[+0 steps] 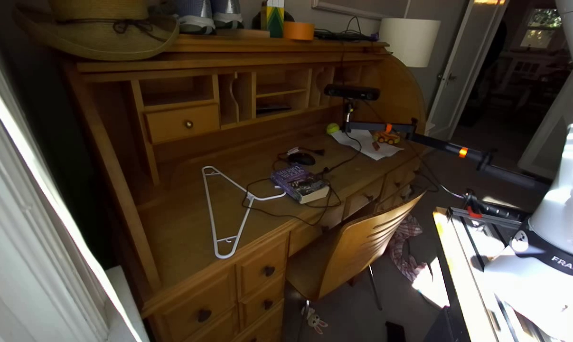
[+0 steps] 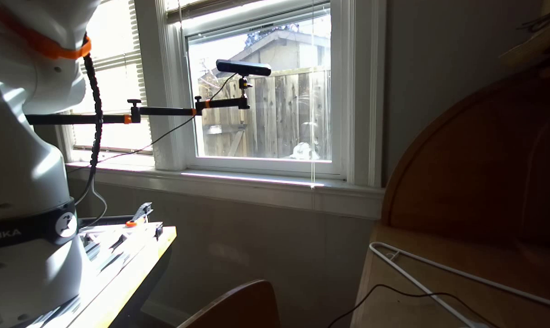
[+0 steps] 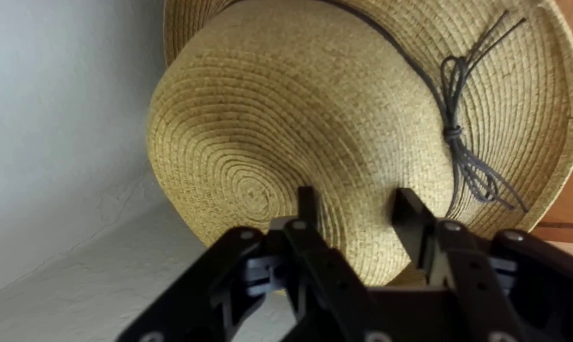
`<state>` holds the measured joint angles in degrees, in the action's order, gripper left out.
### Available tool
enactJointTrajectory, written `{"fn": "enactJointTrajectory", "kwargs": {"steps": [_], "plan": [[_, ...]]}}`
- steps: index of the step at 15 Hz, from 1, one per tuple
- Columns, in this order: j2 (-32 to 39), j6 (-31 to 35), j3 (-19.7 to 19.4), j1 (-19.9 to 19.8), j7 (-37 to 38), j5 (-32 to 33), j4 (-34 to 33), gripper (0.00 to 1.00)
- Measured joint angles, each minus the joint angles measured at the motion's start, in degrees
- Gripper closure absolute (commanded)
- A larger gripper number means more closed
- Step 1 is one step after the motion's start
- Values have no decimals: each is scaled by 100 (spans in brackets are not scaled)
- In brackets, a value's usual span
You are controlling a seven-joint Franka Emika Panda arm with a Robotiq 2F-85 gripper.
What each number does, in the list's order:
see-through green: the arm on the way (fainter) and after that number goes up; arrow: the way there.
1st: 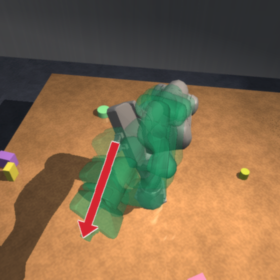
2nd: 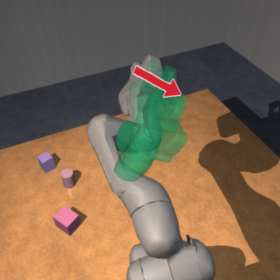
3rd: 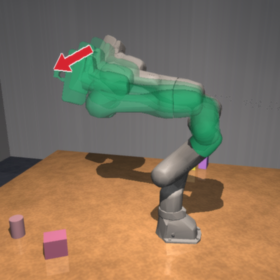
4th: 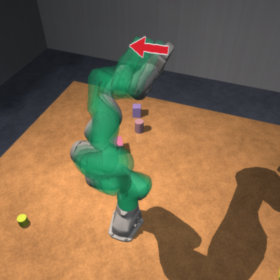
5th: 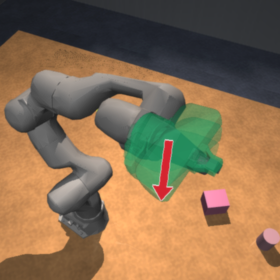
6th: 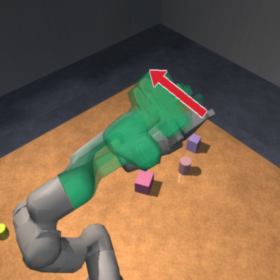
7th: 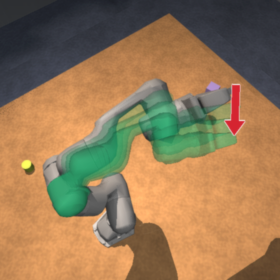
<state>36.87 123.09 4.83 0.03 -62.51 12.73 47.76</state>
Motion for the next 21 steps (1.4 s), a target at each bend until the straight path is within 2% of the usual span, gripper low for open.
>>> {"fn": "enactJointTrajectory", "kwargs": {"steps": [2, 7, 15, 18, 21], "plan": [[-1, 52, 10, 4, 0, 0, -22, 100], [-109, 154, -27, 37, 215, 32, -101, 98], [-1067, 185, -218, 101, 1805, 91, -72, 98], [-1398, 337, -381, 203, 2381, 409, -67, 98], [-1649, 416, -672, 372, 3207, 1019, -85, 98]]}}
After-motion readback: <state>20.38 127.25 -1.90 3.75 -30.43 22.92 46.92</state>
